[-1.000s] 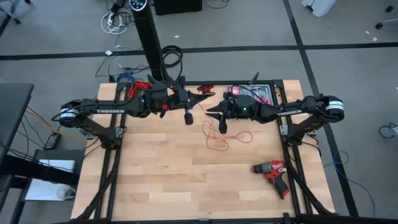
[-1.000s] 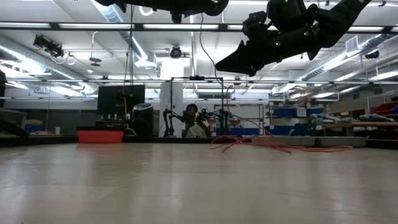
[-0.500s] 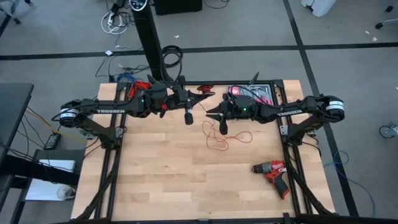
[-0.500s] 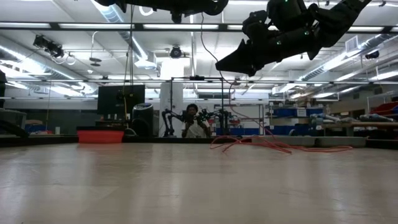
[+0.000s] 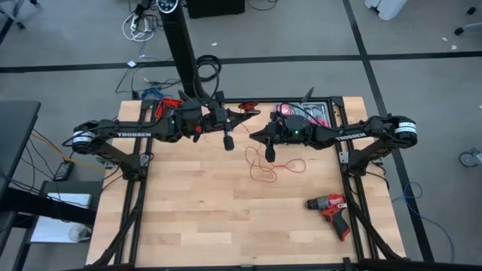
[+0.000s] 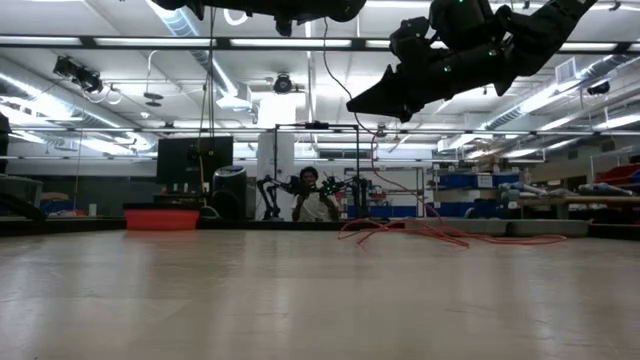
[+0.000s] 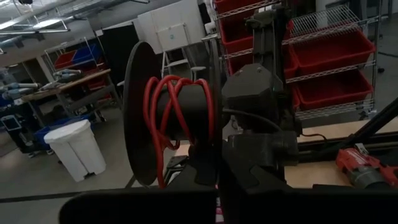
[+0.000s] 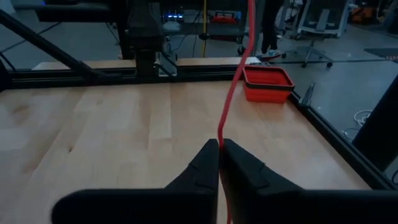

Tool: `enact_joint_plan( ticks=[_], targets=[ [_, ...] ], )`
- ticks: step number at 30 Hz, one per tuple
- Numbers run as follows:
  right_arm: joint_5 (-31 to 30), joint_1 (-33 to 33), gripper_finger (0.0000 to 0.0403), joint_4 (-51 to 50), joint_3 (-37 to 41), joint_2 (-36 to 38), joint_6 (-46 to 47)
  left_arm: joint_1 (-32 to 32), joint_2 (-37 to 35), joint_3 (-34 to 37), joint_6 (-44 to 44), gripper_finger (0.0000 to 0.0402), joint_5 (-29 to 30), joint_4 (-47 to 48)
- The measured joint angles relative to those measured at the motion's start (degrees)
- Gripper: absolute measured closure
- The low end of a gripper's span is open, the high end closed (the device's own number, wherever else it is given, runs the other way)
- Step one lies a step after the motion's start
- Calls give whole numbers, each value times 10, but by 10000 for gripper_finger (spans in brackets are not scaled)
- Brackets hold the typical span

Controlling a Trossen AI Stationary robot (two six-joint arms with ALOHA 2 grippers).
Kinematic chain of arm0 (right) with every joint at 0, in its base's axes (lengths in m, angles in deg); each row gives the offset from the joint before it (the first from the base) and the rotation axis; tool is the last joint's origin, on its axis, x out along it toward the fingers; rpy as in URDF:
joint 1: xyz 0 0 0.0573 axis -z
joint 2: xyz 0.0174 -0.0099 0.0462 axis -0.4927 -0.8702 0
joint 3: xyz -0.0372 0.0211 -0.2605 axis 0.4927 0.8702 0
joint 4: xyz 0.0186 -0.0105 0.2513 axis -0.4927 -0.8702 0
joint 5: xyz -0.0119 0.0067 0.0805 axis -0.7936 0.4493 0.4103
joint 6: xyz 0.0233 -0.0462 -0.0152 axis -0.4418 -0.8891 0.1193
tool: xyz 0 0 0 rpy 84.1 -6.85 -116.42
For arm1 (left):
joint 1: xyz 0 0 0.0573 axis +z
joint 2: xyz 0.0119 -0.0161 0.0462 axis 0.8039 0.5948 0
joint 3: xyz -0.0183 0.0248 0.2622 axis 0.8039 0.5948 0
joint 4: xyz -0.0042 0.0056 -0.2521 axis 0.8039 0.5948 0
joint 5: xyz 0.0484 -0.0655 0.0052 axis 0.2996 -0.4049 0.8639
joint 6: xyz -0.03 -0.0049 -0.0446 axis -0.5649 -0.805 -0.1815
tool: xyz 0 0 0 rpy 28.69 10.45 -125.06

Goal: Coil cords
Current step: Coil the red wire onto the black spool

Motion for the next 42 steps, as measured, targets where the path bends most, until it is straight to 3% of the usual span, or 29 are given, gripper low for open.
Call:
enact_joint_plan(
  ticks=[16, 27, 36, 42],
  targets=[
    [0, 0, 401, -47, 0, 8, -46, 0, 0, 0, -2, 400, 0, 19],
    [-7, 27, 402, -201, 0, 133, -141, 24, 0, 0, -39, 400, -15, 157],
    [62, 26, 403, -194, -5, 159, -203, 29, 0, 0, -61, 401, -82, 257],
    [102, 26, 403, -288, -69, 159, -210, 39, 0, 0, -59, 401, -22, 288]
  ],
)
